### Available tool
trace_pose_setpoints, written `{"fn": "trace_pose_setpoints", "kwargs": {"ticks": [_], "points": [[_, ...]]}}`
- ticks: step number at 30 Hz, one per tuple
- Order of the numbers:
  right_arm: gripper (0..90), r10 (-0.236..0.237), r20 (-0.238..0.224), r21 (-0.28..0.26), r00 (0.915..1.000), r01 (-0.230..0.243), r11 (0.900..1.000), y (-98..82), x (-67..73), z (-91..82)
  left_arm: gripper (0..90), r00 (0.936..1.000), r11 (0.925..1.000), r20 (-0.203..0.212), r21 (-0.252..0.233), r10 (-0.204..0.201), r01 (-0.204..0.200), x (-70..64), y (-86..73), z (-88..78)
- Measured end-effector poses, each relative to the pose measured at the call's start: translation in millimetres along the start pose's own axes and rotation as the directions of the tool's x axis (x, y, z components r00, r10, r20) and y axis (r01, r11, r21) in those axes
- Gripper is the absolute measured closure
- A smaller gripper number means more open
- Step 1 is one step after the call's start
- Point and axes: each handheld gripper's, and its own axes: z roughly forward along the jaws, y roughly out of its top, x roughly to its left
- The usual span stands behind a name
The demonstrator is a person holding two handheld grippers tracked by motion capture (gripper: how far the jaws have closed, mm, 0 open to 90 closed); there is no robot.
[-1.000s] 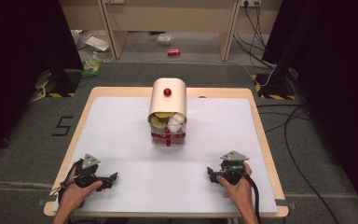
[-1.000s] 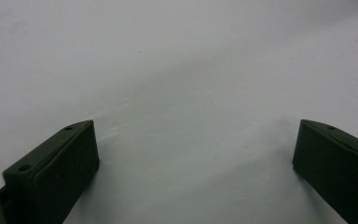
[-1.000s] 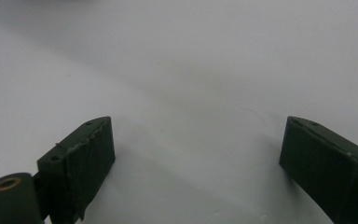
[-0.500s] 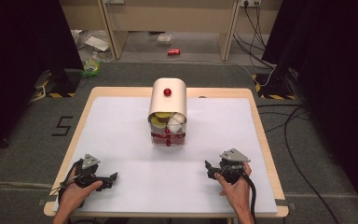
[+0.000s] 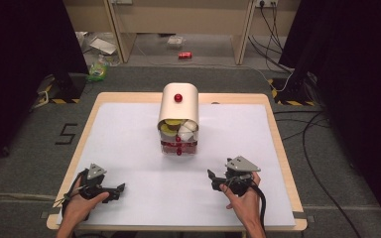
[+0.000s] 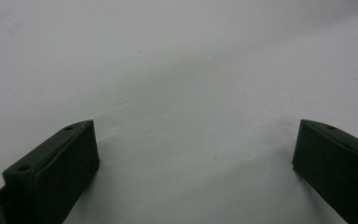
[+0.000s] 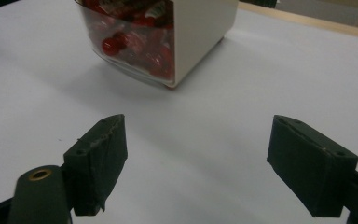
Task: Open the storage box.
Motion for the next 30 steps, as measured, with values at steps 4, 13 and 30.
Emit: {"fn": "trace_pose_setpoints", "kwargs": {"ticks": [4,13,30], "points": [[21.3,-0.019,-0.019,-0.025,0.9997,0.018,1.0,10.4,7.9,-1.0,0.0,1.0,1.0,0.0,-0.001,0.0,0.0,-0.1,0.0,0.0],[23.0,-0.043,-0.052,-0.062,0.9977,0.04,0.997,28.3,20.4,-4.8,0.0,1.0,1.0,0.0,-0.001,-0.001,0.001,-0.1,0.0,0.0],[24.7,-0.081,-0.076,-0.125,0.9938,0.071,0.99,62.8,33.4,-3.1,0.0,1.0,1.0,0.0,-0.001,-0.001,0.001,-0.1,-0.1,0.0]]}}
